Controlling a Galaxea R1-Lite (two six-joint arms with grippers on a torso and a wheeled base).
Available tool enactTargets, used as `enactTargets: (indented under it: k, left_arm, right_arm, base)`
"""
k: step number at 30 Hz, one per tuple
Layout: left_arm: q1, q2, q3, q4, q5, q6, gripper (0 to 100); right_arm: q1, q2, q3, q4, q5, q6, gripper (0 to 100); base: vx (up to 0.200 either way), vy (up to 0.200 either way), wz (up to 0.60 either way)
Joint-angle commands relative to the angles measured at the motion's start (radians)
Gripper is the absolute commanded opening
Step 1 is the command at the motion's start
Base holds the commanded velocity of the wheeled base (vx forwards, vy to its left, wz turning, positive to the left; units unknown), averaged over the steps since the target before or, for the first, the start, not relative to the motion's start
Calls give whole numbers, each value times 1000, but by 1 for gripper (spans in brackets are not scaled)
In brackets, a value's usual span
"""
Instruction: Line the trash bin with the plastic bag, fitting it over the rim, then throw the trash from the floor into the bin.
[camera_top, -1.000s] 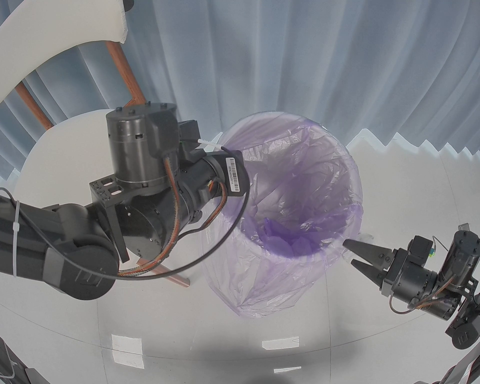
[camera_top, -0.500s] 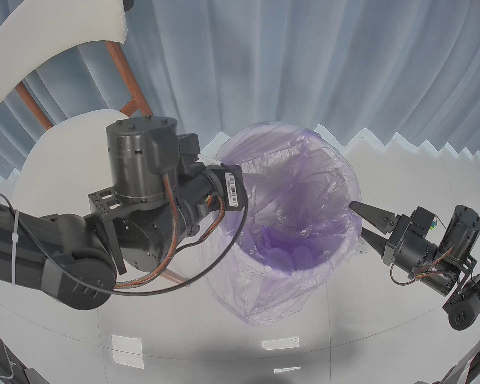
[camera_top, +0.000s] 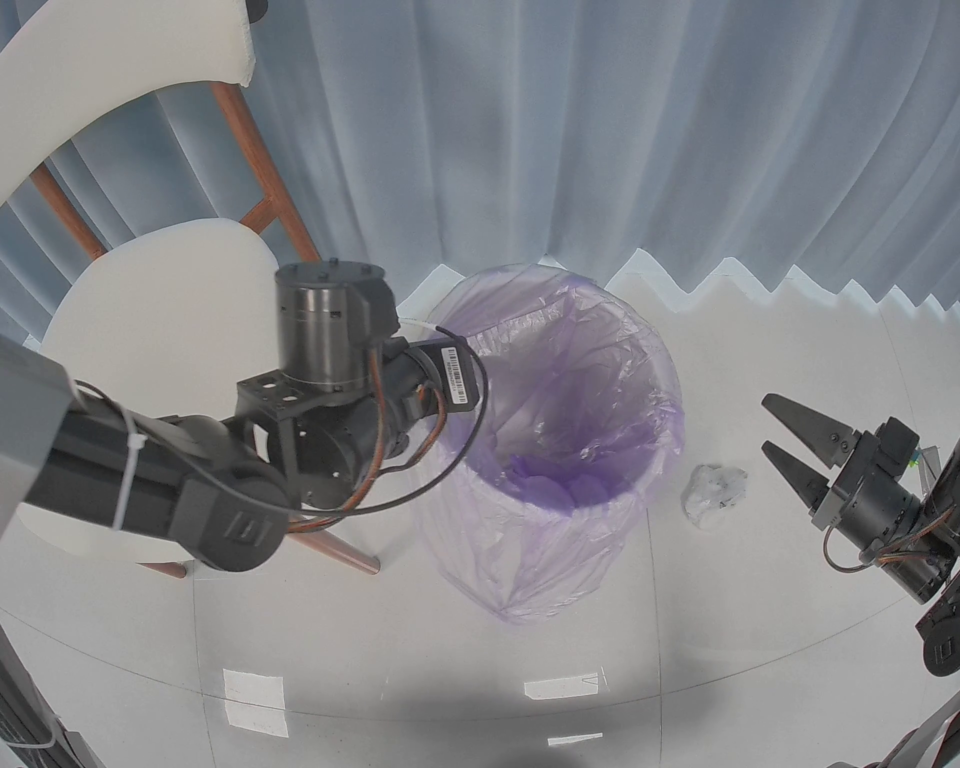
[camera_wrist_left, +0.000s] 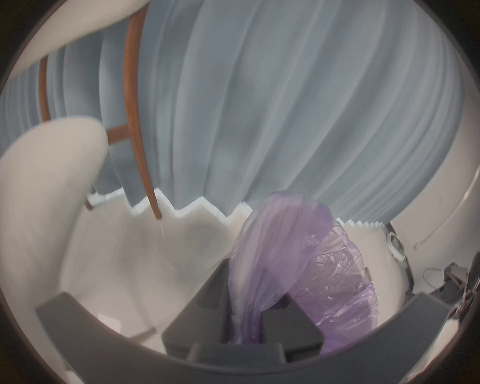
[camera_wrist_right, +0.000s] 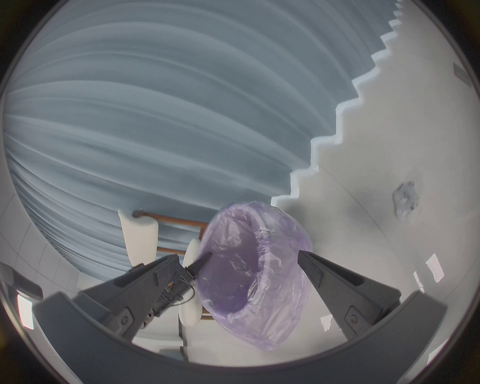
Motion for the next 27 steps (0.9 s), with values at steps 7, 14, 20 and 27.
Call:
enactTargets:
  k: [7,14,20,27]
  left_arm:
    - [-37,310,-169,-51,-24,-266,0]
    - [-26,463,-232,-223,2,-248,0]
    - [-9,522,-269,-329,44,-194,0]
    - [5,587,-314,-367,71,-176,0]
  right_arm:
    - [-78,-59,-19,0,1,-2,100]
    - [-80,-59,-14,0,1,-3,100]
    - [-78,-58,-11,0,1,-3,100]
    - [-78,-56,-13,0,1,-3,100]
  base:
    - [0,0,0]
    - [0,0,0]
    - [0,0,0]
    - [0,0,0]
